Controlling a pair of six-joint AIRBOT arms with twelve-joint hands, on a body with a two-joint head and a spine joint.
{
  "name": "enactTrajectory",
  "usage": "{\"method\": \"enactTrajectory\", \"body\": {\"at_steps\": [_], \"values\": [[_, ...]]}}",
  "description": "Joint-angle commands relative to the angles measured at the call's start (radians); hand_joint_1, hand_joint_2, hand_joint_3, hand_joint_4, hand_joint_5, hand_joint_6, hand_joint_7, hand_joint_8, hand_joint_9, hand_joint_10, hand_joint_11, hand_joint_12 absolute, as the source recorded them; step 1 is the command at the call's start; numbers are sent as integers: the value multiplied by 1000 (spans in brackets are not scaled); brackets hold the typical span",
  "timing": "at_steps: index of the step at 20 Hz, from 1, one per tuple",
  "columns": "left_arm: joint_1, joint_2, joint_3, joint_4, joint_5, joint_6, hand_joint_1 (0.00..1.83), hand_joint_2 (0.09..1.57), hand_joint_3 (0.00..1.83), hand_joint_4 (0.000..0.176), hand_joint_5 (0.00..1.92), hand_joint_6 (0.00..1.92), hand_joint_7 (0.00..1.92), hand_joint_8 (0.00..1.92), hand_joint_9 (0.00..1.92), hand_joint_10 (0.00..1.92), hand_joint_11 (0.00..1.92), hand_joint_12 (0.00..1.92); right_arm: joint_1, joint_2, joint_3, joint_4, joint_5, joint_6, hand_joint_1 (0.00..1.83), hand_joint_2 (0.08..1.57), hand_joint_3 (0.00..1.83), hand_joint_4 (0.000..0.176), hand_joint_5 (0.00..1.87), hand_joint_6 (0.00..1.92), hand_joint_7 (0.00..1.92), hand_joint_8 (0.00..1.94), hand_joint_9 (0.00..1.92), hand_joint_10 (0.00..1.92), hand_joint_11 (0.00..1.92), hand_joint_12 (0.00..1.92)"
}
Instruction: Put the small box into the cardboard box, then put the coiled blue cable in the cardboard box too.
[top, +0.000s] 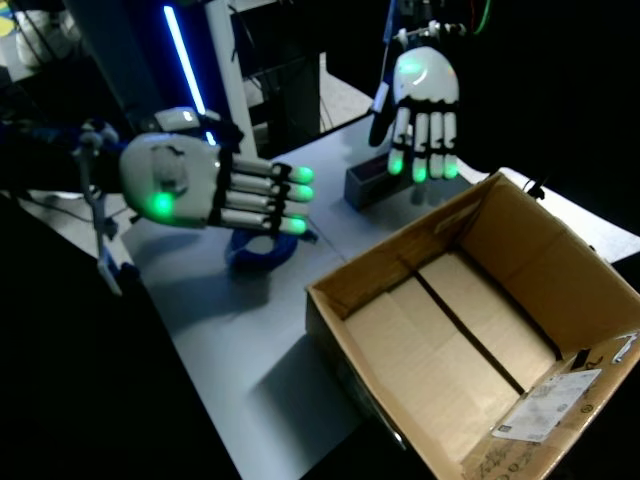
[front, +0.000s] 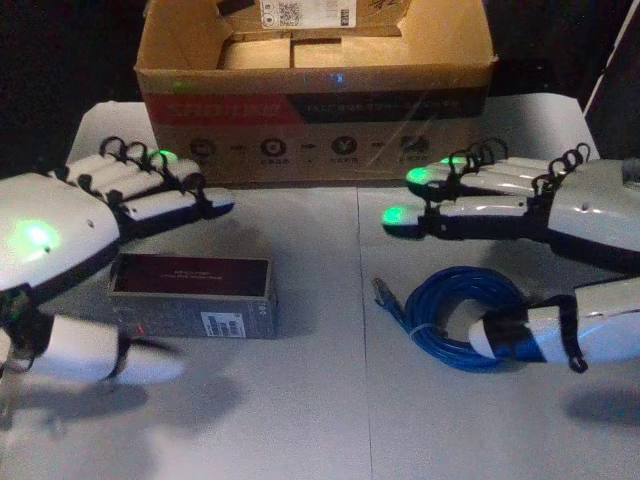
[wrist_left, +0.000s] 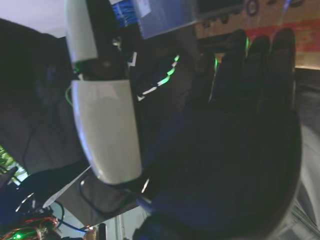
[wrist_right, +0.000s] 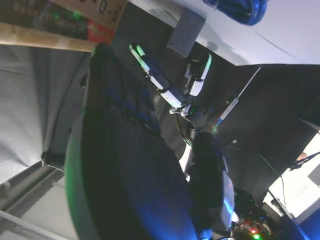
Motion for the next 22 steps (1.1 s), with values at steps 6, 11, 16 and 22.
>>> {"method": "enactTrajectory", "body": {"at_steps": [6, 11, 16, 22], "values": [[-16, -41, 28, -16, -114, -1, 552, 761, 0, 176, 46, 1, 151, 2, 218, 6, 0, 647, 14, -13, 11, 38, 113, 3, 356, 1205, 0, 176, 284, 2, 0, 0, 0, 0, 0, 0], [-56, -124, 86, -20, -63, -19, 932, 958, 8, 38, 474, 15, 555, 24, 632, 54, 325, 1067, 13, -15, 12, 41, 113, 3, 303, 1228, 6, 176, 310, 2, 0, 0, 0, 0, 0, 0], [-75, -83, 94, 19, -124, -105, 1336, 1136, 2, 0, 998, 861, 855, 1109, 872, 1326, 747, 1420, 13, -9, 12, 52, 113, 3, 329, 1230, 0, 176, 350, 6, 0, 0, 0, 0, 0, 0], [-97, 60, 74, 110, -308, -242, 1234, 1092, 0, 0, 1110, 821, 959, 975, 1070, 749, 886, 1336, 13, -9, 12, 61, 113, 3, 244, 1250, 10, 176, 265, 2, 0, 0, 0, 0, 0, 0]]}}
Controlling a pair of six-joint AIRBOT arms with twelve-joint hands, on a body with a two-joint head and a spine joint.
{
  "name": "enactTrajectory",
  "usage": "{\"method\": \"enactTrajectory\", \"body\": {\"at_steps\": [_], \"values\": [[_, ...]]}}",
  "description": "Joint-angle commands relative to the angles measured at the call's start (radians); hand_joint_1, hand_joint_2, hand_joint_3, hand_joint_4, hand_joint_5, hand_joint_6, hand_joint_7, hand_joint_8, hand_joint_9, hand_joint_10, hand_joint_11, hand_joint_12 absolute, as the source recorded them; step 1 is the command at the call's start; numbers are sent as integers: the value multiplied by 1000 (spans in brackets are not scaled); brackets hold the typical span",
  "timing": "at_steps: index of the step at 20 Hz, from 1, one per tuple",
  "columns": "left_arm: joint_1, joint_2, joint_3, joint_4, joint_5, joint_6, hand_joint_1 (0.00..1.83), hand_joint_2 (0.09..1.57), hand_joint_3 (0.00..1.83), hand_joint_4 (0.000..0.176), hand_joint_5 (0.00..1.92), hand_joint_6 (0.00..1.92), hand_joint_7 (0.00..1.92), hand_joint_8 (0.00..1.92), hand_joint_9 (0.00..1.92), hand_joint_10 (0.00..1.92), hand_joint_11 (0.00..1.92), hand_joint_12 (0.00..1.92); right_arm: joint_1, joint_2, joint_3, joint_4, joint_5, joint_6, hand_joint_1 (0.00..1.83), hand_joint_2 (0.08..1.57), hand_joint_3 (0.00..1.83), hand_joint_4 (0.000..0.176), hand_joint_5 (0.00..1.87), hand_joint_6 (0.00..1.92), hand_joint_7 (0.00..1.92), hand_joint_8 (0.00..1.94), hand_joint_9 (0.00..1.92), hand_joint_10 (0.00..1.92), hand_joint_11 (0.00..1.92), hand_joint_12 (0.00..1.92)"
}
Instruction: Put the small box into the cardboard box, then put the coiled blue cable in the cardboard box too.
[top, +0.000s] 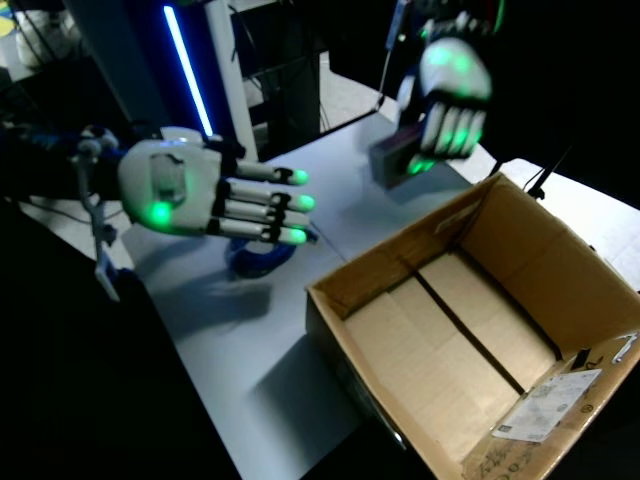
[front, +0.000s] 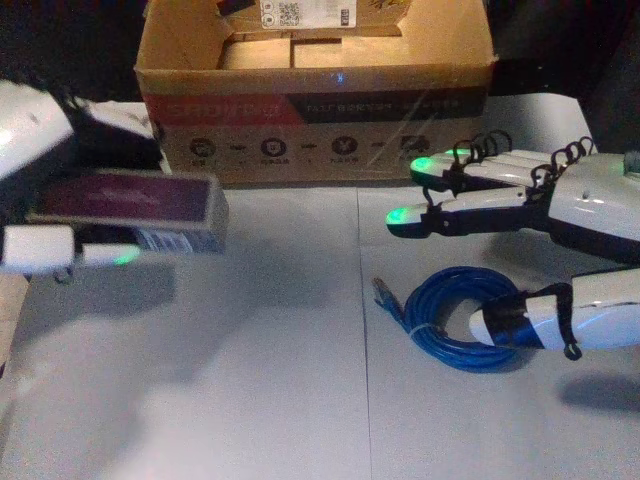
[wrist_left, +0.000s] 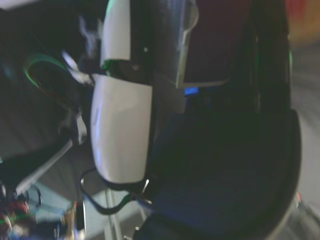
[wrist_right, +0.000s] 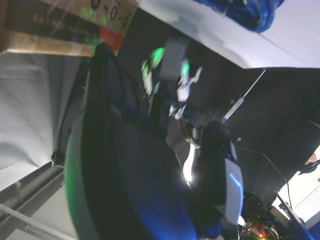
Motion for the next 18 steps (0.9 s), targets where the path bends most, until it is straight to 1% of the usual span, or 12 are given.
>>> {"method": "enactTrajectory", "body": {"at_steps": [1, 2, 3, 4, 5, 6, 9, 10, 11, 14, 15, 18], "values": [[-24, 20, -4, 8, -171, -4, 1237, 1091, 0, 0, 1117, 831, 952, 969, 1076, 750, 892, 1377, 13, 0, 0, 29, 112, 3, 213, 1261, 12, 176, 259, 0, 0, 0, 0, 0, 0, 0], [-40, 38, -8, 23, -180, -4, 1345, 1100, 2, 0, 1057, 824, 899, 955, 1002, 1121, 866, 1419, 13, 1, 0, 29, 112, 3, 243, 1252, 4, 176, 280, 7, 0, 0, 0, 0, 0, 0], [-67, 52, -8, 42, -185, -4, 1366, 1115, 2, 0, 1000, 924, 870, 985, 954, 1225, 795, 1429, 13, 2, 0, 30, 112, 3, 256, 1252, 3, 176, 287, 8, 0, 0, 0, 0, 0, 0], [-99, 55, -1, 56, -179, -3, 1371, 1106, 0, 0, 991, 965, 939, 905, 957, 1185, 726, 1422, 13, 2, 0, 30, 112, 3, 257, 1252, 3, 176, 303, 14, 0, 0, 0, 0, 0, 0], [-143, 50, 9, 62, -164, 5, 1258, 1085, 0, 3, 1053, 872, 1031, 889, 986, 937, 717, 1459, 13, 2, 0, 30, 112, 3, 257, 1255, 4, 176, 301, 11, 0, 0, 0, 0, 0, 0], [-195, 34, 25, 69, -140, 20, 1359, 1068, 0, 0, 1025, 810, 1144, 678, 999, 1097, 687, 1428, 13, 1, 0, 30, 112, 3, 280, 1264, 6, 176, 313, 11, 0, 0, 0, 0, 0, 0], [-368, -50, 100, 117, -26, 27, 1379, 1086, 0, 0, 1054, 816, 1034, 837, 919, 1193, 570, 1309, 13, -1, 1, 30, 112, 3, 457, 1220, 0, 176, 291, 2, 0, 0, 0, 0, 0, 0], [-470, -88, 136, 158, 46, 27, 1269, 1069, 1, 0, 1111, 707, 1061, 897, 977, 805, 681, 1217, 13, -3, 1, 30, 112, 3, 519, 1198, 0, 176, 287, 0, 0, 0, 0, 0, 0, 0], [-513, -103, 150, 174, 82, 27, 1249, 1066, 0, 0, 1126, 658, 1074, 914, 1057, 603, 728, 1196, 13, -3, 1, 30, 112, 3, 502, 1201, 0, 176, 273, 1, 0, 0, 0, 0, 0, 0], [-620, -150, 193, 194, 165, 35, 1289, 1028, 0, 0, 1281, 241, 1172, 874, 1219, 581, 888, 1272, 14, -18, 7, 28, 113, 3, 465, 1218, 2, 176, 337, 9, 37, 9, 0, 0, 0, 0], [-638, -170, 210, 188, 175, 53, 1293, 1018, 2, 0, 1284, 235, 1217, 786, 1242, 589, 963, 1203, 14, -26, 11, 28, 113, 3, 446, 1232, 6, 176, 313, 1, 27, 2, 0, 0, 0, 0], [-657, -229, 251, 74, 226, 188, 1280, 1036, 0, 0, 1127, 581, 1218, 745, 1376, 151, 1022, 918, 14, -46, 22, 21, 113, 3, 576, 1187, 0, 176, 294, 4, 12, 0, 0, 0, 0, 0]]}}
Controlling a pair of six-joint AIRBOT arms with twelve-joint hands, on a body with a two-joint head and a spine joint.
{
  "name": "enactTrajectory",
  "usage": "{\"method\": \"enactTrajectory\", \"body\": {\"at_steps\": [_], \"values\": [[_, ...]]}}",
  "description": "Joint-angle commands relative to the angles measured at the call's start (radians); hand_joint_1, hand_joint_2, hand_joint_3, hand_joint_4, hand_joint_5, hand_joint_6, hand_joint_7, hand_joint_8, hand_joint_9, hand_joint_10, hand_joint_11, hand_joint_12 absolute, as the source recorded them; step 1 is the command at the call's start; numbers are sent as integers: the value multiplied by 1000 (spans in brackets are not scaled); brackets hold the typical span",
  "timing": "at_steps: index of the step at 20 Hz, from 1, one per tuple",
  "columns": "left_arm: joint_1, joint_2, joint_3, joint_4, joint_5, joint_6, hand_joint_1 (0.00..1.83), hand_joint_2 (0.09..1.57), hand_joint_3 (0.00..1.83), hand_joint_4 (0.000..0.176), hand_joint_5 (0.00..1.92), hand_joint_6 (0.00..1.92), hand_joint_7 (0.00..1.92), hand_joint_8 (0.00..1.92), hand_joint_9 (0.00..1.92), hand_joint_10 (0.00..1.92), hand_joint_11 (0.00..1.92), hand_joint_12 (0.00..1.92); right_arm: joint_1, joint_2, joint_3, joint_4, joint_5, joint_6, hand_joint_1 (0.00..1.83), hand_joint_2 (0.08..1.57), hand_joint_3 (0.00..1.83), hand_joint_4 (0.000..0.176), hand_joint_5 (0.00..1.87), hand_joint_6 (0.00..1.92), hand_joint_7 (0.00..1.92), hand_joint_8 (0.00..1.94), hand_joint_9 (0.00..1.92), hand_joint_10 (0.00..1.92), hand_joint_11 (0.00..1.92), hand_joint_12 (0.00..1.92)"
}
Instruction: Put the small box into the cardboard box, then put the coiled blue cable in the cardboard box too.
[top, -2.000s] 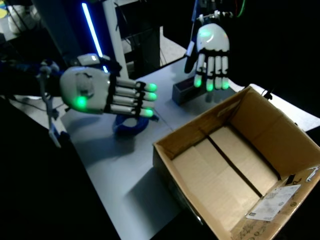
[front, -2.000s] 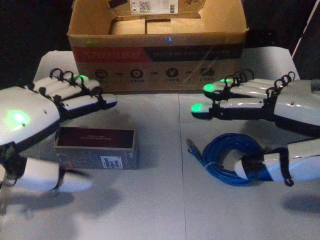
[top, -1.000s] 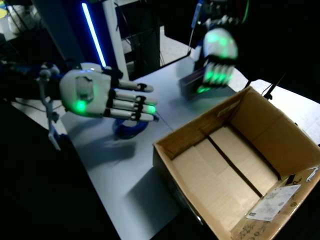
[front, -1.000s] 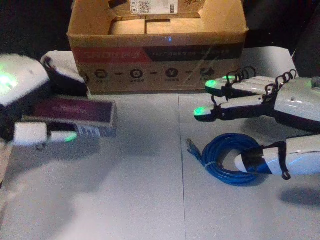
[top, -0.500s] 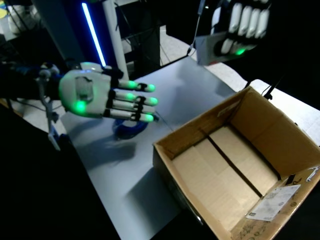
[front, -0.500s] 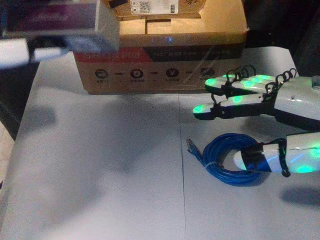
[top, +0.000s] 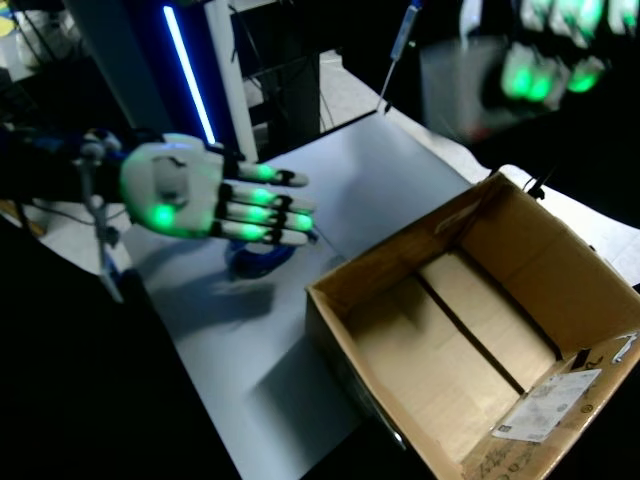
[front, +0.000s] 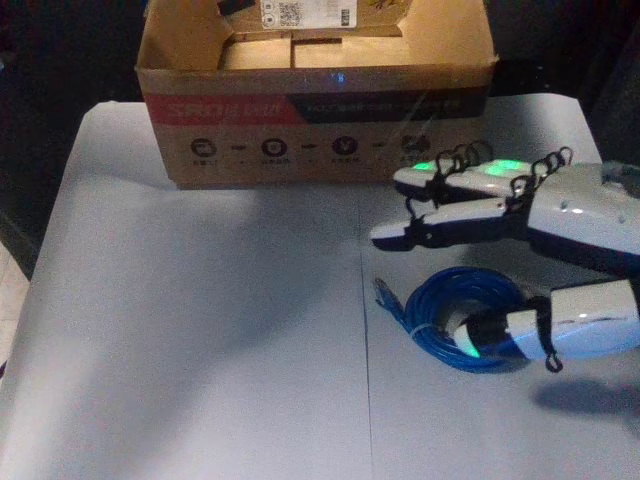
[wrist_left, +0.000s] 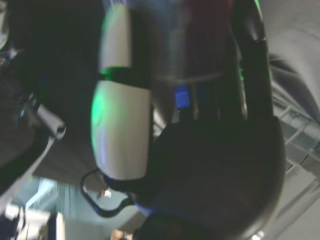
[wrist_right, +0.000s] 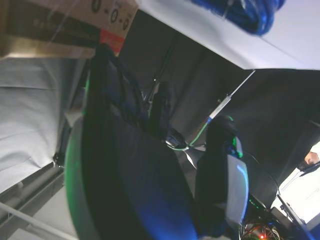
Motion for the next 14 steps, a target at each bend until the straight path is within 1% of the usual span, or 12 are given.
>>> {"method": "enactTrajectory", "body": {"at_steps": [1, 2, 3, 5, 7, 8, 9, 10, 11, 12, 13, 14], "values": [[-15, -31, 29, -47, -76, 11, 1265, 1050, 4, 0, 1050, 759, 1209, 713, 1352, 108, 958, 918, 14, -5, 5, 25, 113, 2, 566, 1189, 0, 176, 284, 1, 12, 0, 0, 0, 0, 0], [-14, -62, 60, -68, -62, 8, 1369, 1035, 3, 0, 1053, 770, 1357, 197, 1141, 797, 876, 977, 14, -8, 7, 24, 114, 2, 518, 1211, 4, 176, 275, 2, 1, 0, 0, 0, 0, 0], [-1, -103, 98, -99, -47, 6, 1385, 1070, 0, 0, 975, 905, 1188, 550, 986, 1113, 780, 1070, 14, -9, 9, 24, 117, 2, 537, 1202, 0, 176, 291, 6, 0, 0, 0, 0, 0, 0], [10, -162, 154, -134, -21, 1, 1379, 1094, 1, 0, 935, 987, 1088, 735, 934, 1183, 719, 1145, 14, -10, 10, 23, 118, 2, 520, 1204, 0, 176, 341, 22, 2, 1, 0, 0, 0, 0], [16, -209, 200, -149, -4, -22, 1374, 1110, 0, 0, 913, 1029, 1046, 795, 897, 1248, 676, 1209, 14, -13, 12, 21, 120, 2, 548, 1197, 0, 176, 369, 18, 4, 1, 0, 0, 0, 0], [16, -224, 212, -149, 5, -28, 1236, 1136, 7, 0, 894, 1057, 963, 1042, 867, 928, 690, 1282, 14, -14, 12, 19, 121, 2, 622, 1167, 0, 176, 405, 20, 22, 6, 0, 0, 0, 0], [17, -235, 218, -149, 10, -28, 1046, 1043, 0, 9, 691, 435, 730, 489, 773, 351, 460, 1062, 14, -16, 13, 18, 122, 2, 637, 1159, 0, 176, 409, 13, 23, 4, 0, 0, 0, 0], [18, -237, 218, -149, 10, -28, 952, 968, 0, 41, 615, 114, 670, 179, 664, 174, 310, 1000, 14, -16, 13, 18, 122, 2, 637, 1161, 0, 176, 403, 9, 19, 2, 0, 0, 0, 0], [18, -236, 217, -149, 9, -28, 870, 934, 0, 98, 482, 22, 541, 41, 510, 49, 141, 909, 14, -16, 13, 18, 122, 2, 629, 1168, 0, 176, 404, 8, 21, 2, 0, 0, 0, 0], [21, -231, 214, -148, 6, -28, 720, 888, 0, 169, 251, 5, 283, 7, 254, 6, 5, 573, 14, -16, 13, 18, 122, 2, 599, 1186, 5, 176, 404, 4, 29, 3, 0, 0, 0, 0], [24, -222, 208, -146, 2, -28, 637, 860, 0, 176, 139, 0, 146, 1, 134, 0, 0, 325, 14, -16, 13, 18, 122, 2, 597, 1187, 4, 176, 398, 0, 23, 0, 0, 0, 0, 0], [27, -207, 195, -142, -5, -28, 565, 854, 0, 176, 81, 0, 56, 0, 59, 0, 0, 168, 14, -15, 13, 18, 122, 2, 599, 1186, 3, 176, 405, 3, 21, 0, 0, 0, 0, 0]]}}
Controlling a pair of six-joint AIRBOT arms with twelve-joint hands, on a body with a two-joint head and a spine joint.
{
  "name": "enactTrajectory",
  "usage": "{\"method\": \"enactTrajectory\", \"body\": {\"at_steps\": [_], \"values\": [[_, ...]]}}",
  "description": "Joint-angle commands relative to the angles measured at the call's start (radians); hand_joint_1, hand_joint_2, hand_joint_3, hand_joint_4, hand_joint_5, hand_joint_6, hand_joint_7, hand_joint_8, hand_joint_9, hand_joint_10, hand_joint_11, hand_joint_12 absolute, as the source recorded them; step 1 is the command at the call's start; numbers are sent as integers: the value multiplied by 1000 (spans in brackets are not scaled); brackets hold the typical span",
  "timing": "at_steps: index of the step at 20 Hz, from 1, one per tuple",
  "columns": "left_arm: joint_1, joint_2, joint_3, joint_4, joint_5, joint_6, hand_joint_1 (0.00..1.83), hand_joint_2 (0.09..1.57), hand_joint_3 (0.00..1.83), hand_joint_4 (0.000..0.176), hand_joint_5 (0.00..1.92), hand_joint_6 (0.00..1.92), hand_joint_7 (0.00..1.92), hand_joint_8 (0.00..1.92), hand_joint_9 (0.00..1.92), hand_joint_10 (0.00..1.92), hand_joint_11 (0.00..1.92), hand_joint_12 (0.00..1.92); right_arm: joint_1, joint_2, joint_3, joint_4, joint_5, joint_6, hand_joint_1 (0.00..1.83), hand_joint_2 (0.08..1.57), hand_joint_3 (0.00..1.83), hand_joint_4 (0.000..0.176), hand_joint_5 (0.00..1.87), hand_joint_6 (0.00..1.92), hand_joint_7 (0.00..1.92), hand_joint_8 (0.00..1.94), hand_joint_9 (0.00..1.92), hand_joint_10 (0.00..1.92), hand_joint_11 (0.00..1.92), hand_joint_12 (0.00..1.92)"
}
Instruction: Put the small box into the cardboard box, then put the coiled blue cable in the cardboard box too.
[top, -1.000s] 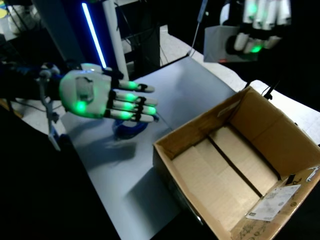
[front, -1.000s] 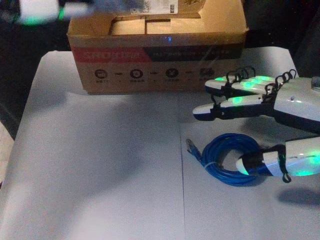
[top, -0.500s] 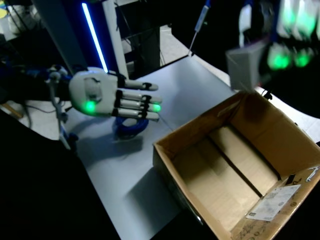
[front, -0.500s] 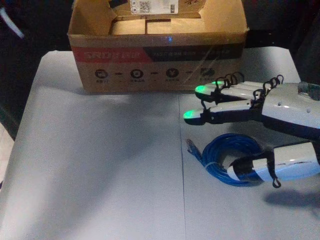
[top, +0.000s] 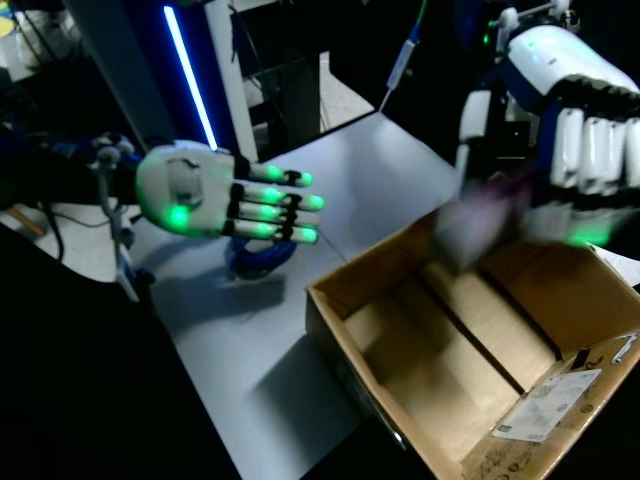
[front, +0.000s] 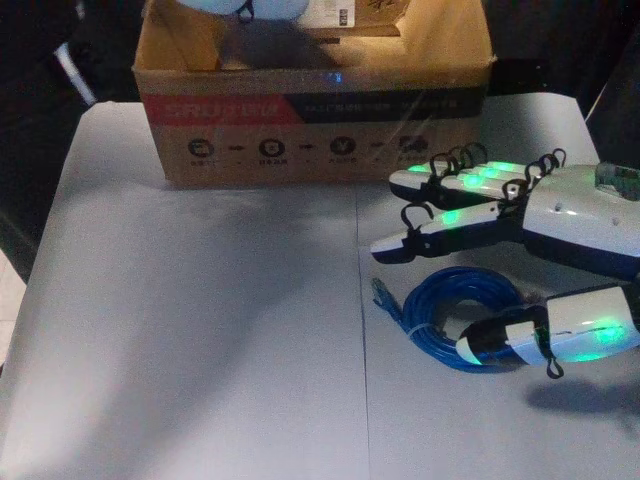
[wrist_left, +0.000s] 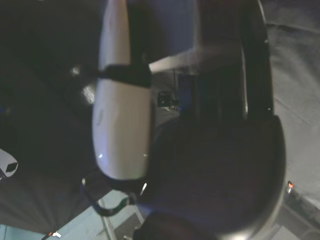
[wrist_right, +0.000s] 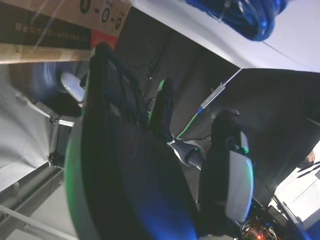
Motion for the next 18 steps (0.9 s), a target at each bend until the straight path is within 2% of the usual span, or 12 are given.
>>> {"method": "enactTrajectory", "body": {"at_steps": [1, 3, 7, 8, 10, 11, 12, 13, 15, 16, 17, 18], "values": [[-7, 18, -7, 0, -143, -3, 556, 853, 0, 176, 75, 0, 47, 0, 52, 0, 0, 155, 14, -4, 1, 25, 118, 3, 600, 1186, 2, 176, 405, 3, 20, 0, 0, 0, 0, 0], [12, 67, -50, 13, -175, -3, 477, 857, 1, 176, 27, 3, 0, 0, 0, 0, 0, 64, 13, -3, 0, 27, 118, 3, 633, 1166, 0, 176, 404, 0, 16, 0, 0, 0, 0, 0], [119, 208, -178, 35, -267, -3, 528, 853, 0, 176, 67, 9, 17, 4, 2, 1, 5, 67, 13, 6, -2, 47, 118, 3, 642, 1147, 0, 176, 272, 0, 0, 0, 0, 0, 0, 0], [196, 272, -240, 35, -305, -4, 511, 846, 0, 176, 68, 8, 27, 8, 17, 7, 24, 77, 13, 11, -2, 56, 118, 3, 664, 1132, 0, 176, 264, 0, 0, 0, 0, 0, 0, 0], [315, 357, -320, 36, -364, -31, 551, 825, 0, 155, 58, 1, 13, 0, 0, 0, 2, 72, 13, 18, -2, 62, 118, 3, 613, 1145, 1, 176, 365, 26, 0, 0, 0, 0, 0, 0], [358, 382, -348, 36, -392, -46, 589, 828, 0, 175, 36, 1, 0, 0, 0, 0, 0, 2, 12, 18, -3, 63, 118, 3, 581, 1156, 5, 176, 357, 15, 0, 0, 0, 0, 0, 0], [412, 412, -381, 30, -425, -52, 559, 815, 0, 176, 14, 0, 0, 0, 0, 0, 0, 0, 11, 18, -7, 62, 118, 3, 575, 1158, 4, 176, 298, 0, 0, 0, 0, 0, 0, 0], [462, 437, -409, 17, -443, -52, 523, 806, 0, 176, 6, 0, 0, 0, 0, 0, 0, 0, 3, 19, -13, 60, 118, 3, 616, 1134, 0, 176, 343, 18, 0, 0, 0, 0, 0, 0], [557, 471, -450, -17, -476, -52, 511, 816, 0, 176, 0, 0, 0, 0, 0, 0, 0, 0, -21, 18, -21, 59, 118, 3, 756, 935, 0, 176, 288, 0, 0, 0, 0, 0, 0, 0], [595, 484, -468, -30, -492, -51, 483, 805, 0, 176, 0, 0, 0, 0, 0, 0, 0, 0, -27, 17, -22, 59, 117, 3, 798, 843, 0, 176, 223, 0, 0, 0, 0, 0, 0, 0], [634, 491, -488, -46, -517, -49, 481, 805, 0, 176, 0, 0, 0, 0, 0, 0, 0, 0, -28, 14, -22, 59, 116, 3, 800, 834, 0, 176, 215, 0, 0, 0, 0, 0, 0, 0], [665, 492, -499, -61, -545, -49, 451, 830, 5, 176, 0, 0, 0, 0, 0, 0, 0, 0, -28, 13, -21, 60, 116, 3, 813, 783, 0, 176, 85, 0, 0, 0, 0, 0, 0, 0]]}}
